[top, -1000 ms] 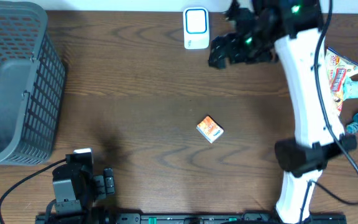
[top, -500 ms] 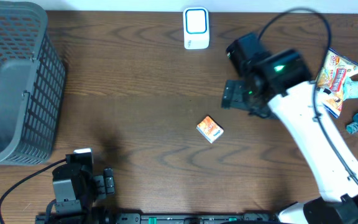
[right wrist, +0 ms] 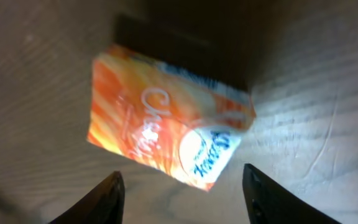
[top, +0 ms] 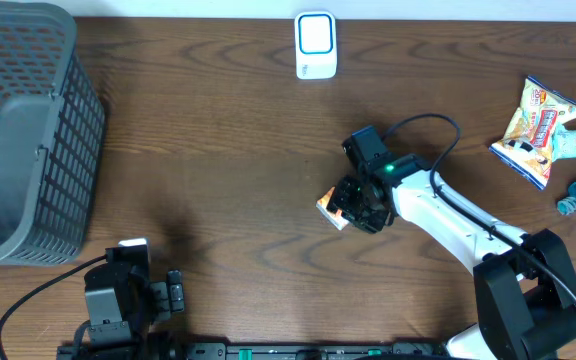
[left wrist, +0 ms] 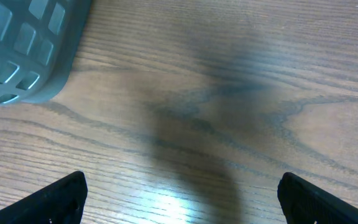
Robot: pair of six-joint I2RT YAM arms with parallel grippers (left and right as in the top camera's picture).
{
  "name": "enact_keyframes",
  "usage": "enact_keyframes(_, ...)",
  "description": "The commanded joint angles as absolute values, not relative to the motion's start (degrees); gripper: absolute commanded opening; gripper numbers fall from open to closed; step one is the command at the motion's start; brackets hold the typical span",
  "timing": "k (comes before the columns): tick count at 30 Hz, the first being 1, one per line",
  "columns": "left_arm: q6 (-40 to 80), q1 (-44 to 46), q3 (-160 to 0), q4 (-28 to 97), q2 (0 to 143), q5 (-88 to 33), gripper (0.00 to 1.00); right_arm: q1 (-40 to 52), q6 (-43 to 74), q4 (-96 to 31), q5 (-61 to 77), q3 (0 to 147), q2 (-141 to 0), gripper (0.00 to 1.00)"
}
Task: Scan the item barcode
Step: 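Move the right gripper to the small orange box and grasp it, then lift the orange box and rotate it with the right gripper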
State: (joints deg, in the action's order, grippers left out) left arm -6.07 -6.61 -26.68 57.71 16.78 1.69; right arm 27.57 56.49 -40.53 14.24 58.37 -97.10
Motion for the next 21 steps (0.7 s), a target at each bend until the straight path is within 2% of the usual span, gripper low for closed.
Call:
enact_keyframes(1,-6.59,-6.44,-26.68,57.80,16.73,1.98,0.98,28.25,57.28,-40.47,16.45,58.35,-96.33,0.59)
enact_keyframes(11,-6.59,-6.44,-26.68,57.82,16.73,1.98,0.98,29.10,58.39,-41.60,6.48,58.02,-96.33,0.55)
enact_keyframes(18,-6.59,-6.44,-26.68,57.80,16.73,1.98,0.98,30.04,58.46,-37.41,2.96,55.61,-96.40,0.33)
enact_keyframes(20,-6.59,-6.44,-26.68,57.82,16.73,1.98,0.98,30.48,58.50,-36.05,3.68,54.33,-96.40,0.35)
enact_keyframes(21,-6.59,-6.44,-26.68,57.80,16.73,1.98,0.98,30.68,58.50,-35.66,4.34,53.82,-96.40,0.41)
